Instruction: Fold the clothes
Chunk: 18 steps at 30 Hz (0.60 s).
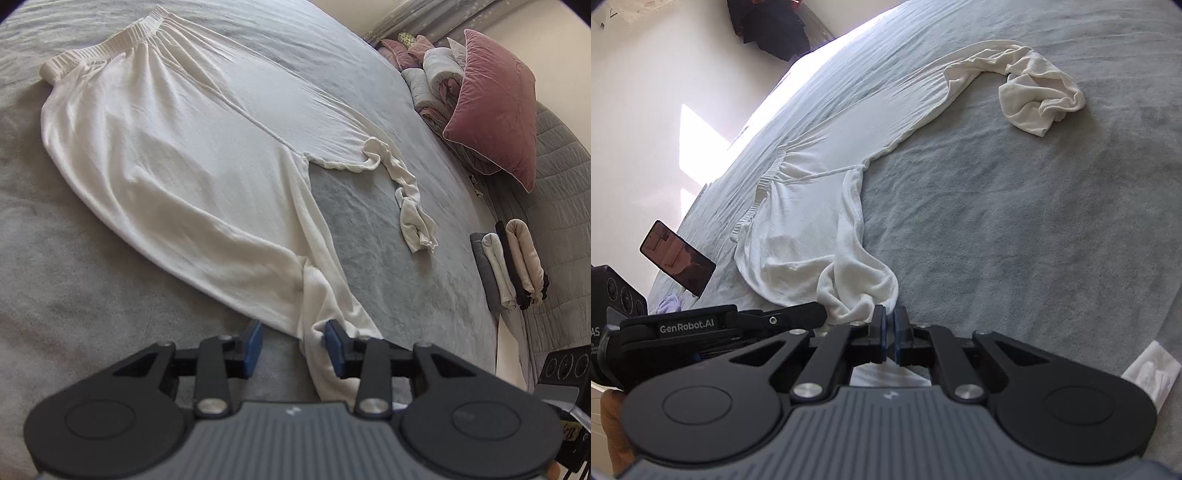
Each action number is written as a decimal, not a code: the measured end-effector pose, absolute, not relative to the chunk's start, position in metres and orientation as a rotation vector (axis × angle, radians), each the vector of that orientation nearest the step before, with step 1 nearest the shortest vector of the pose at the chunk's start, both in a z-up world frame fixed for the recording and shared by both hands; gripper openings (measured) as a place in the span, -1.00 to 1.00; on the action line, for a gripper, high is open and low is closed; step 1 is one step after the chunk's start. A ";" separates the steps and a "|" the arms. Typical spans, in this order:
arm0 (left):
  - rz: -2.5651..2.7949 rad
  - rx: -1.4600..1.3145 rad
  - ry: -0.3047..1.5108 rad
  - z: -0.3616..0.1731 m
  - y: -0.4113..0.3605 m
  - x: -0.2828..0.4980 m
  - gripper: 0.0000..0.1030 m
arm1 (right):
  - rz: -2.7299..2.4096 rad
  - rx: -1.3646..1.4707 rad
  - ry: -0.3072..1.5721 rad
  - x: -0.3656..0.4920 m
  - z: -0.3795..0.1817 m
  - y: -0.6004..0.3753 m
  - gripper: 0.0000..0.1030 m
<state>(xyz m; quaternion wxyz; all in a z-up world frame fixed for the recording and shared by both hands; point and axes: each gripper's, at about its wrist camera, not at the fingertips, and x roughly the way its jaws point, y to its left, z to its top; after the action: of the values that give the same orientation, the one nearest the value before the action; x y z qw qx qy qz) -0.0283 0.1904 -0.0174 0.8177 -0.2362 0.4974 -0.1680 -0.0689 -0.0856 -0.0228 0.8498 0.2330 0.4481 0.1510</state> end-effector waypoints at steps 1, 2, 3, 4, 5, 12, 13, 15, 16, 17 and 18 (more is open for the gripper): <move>-0.341 -0.488 1.042 -0.014 0.193 -0.027 -0.08 | 0.303 0.476 0.933 -0.068 -0.020 -0.090 -0.88; -0.325 -0.476 1.025 -0.011 0.196 -0.026 0.04 | 0.287 0.461 0.923 -0.068 -0.017 -0.095 -0.89; -0.305 -0.482 1.021 -0.010 0.202 -0.025 0.11 | 0.272 0.446 0.912 -0.067 -0.014 -0.099 -0.89; -0.285 -0.488 1.017 -0.010 0.208 -0.024 0.18 | 0.258 0.430 0.901 -0.065 -0.011 -0.103 -0.89; -0.265 -0.494 1.013 -0.010 0.214 -0.022 0.20 | 0.241 0.409 0.887 -0.062 -0.008 -0.107 -0.89; -0.124 -0.534 0.982 -0.006 0.254 -0.013 0.28 | 0.126 0.216 0.806 -0.028 0.010 -0.126 -0.90; -0.104 -0.540 0.977 -0.006 0.260 -0.012 0.28 | 0.116 0.198 0.801 -0.024 0.011 -0.127 -0.90; -0.065 -0.551 0.968 -0.005 0.271 -0.009 0.28 | 0.093 0.154 0.793 -0.015 0.012 -0.127 -0.90; -0.044 -0.557 0.962 -0.004 0.277 -0.008 0.28 | 0.084 0.127 0.794 -0.010 0.012 -0.125 -0.90; -0.023 -0.567 0.952 -0.004 0.284 -0.007 0.28 | 0.077 0.106 0.797 -0.006 0.010 -0.124 -0.90; 0.005 -0.578 0.941 -0.003 0.291 -0.006 0.28 | 0.070 0.087 0.800 -0.002 0.009 -0.122 -0.90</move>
<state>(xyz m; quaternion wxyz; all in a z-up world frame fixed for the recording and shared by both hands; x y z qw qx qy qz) -0.0055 0.2910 -0.0033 0.8515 -0.2745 0.4468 0.0026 -0.0020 -0.1224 0.0088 0.9195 0.0422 0.3894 0.0341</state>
